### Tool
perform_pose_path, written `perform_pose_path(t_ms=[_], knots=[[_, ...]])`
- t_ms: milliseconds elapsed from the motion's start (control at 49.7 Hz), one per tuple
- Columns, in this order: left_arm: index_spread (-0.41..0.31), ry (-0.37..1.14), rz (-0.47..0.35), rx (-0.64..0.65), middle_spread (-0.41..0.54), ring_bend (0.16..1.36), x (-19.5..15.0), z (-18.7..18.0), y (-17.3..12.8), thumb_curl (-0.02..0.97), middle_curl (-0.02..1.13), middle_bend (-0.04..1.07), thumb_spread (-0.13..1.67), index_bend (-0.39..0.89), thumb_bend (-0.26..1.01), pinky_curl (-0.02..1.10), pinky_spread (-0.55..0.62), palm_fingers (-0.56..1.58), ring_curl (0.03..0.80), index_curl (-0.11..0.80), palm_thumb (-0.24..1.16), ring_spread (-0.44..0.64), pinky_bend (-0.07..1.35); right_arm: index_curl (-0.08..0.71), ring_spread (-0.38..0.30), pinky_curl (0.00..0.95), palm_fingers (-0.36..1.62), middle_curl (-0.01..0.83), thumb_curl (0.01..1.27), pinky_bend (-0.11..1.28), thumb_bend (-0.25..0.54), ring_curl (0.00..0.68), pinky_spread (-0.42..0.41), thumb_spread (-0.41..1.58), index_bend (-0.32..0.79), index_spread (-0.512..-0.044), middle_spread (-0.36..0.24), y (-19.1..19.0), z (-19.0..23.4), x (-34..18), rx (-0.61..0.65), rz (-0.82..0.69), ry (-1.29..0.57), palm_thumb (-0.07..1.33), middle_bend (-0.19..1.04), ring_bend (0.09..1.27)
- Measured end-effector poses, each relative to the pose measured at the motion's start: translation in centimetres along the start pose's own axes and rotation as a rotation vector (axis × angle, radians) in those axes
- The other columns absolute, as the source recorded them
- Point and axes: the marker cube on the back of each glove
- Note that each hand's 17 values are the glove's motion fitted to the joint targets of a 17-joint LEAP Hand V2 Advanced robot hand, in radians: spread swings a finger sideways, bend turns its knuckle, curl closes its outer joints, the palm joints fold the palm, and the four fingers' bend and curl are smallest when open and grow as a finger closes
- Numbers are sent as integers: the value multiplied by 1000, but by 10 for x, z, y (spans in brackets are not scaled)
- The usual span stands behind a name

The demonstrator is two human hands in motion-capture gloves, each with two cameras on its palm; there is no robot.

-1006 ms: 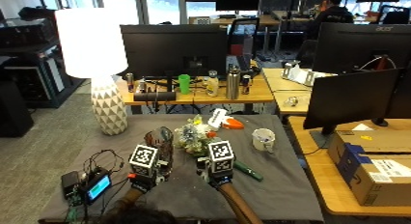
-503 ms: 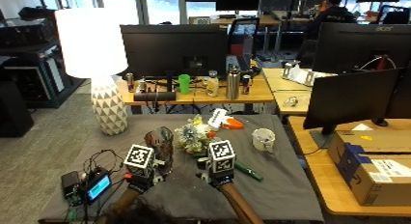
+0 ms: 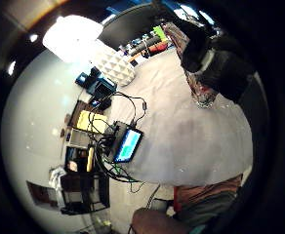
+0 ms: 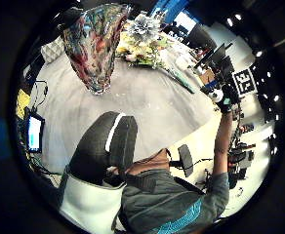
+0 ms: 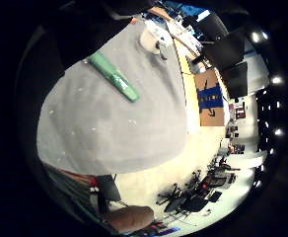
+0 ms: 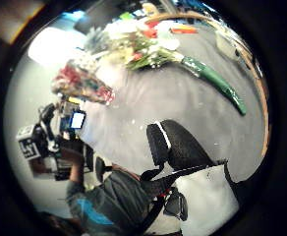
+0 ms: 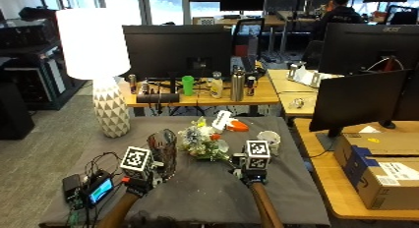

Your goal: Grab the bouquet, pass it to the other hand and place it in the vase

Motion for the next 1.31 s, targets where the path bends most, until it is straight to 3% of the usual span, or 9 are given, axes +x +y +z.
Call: perform_pose_path(t_ms=[60,443,704,805,926,1026,1107,1248,1308], knots=[[-86,98,-11,-105,-29,601,10,7,14,265,339,174,1045,120,-24,373,201,534,323,256,214,82,416,174,249,364,102,336,303,685,-19,263,351,1124,116,-312,93,-10,9,18,7,29,-2,549,233,353],[-86,96,-28,-126,-18,605,7,18,18,273,341,174,1045,122,-24,382,199,529,328,262,212,82,420,157,259,369,-68,327,314,747,-20,255,354,1098,90,-307,126,-59,78,69,-120,149,-54,580,193,322],[-86,77,-49,-160,-11,611,1,23,21,276,339,168,1046,125,-24,386,187,522,330,267,211,82,425,136,269,367,-87,317,322,771,-9,254,355,1082,78,-288,142,-35,67,50,-227,215,-131,625,178,307],[-86,71,-50,-165,-10,612,3,17,24,277,337,169,1046,125,-24,387,185,521,331,268,211,82,426,115,275,394,-40,302,336,909,-3,261,355,1086,54,-283,145,-35,75,46,-283,247,-185,682,163,332],[-86,89,-53,-150,-6,614,5,21,21,278,337,170,1046,123,-24,388,184,520,331,268,211,82,427,111,263,406,91,291,372,991,37,284,339,1098,92,-271,135,-41,78,41,-221,267,-209,806,177,434],[-86,76,-56,-170,-5,614,3,22,24,278,337,170,1046,125,-24,388,184,520,331,270,211,82,427,189,213,347,394,312,402,796,63,294,332,1109,258,-286,84,-40,80,38,-203,288,-163,894,230,493],[-86,75,-55,-188,-5,608,4,20,28,279,338,172,1046,126,-24,389,184,518,329,271,211,82,428,258,171,312,598,338,420,653,67,291,318,1107,383,-290,34,-43,79,37,-154,293,-102,936,281,446],[-86,65,-53,-183,-4,607,1,24,29,279,338,171,1046,125,-24,389,184,519,327,273,211,82,428,299,-5,291,923,385,453,530,49,328,190,1050,298,-279,-43,-49,74,36,-56,283,-40,985,365,499],[-86,75,-57,-177,-4,607,0,26,28,279,338,171,1046,125,-24,389,184,519,326,273,210,82,428,302,-81,314,1125,400,481,579,19,355,41,940,225,-275,-79,-48,74,37,-53,297,-9,991,366,548]])
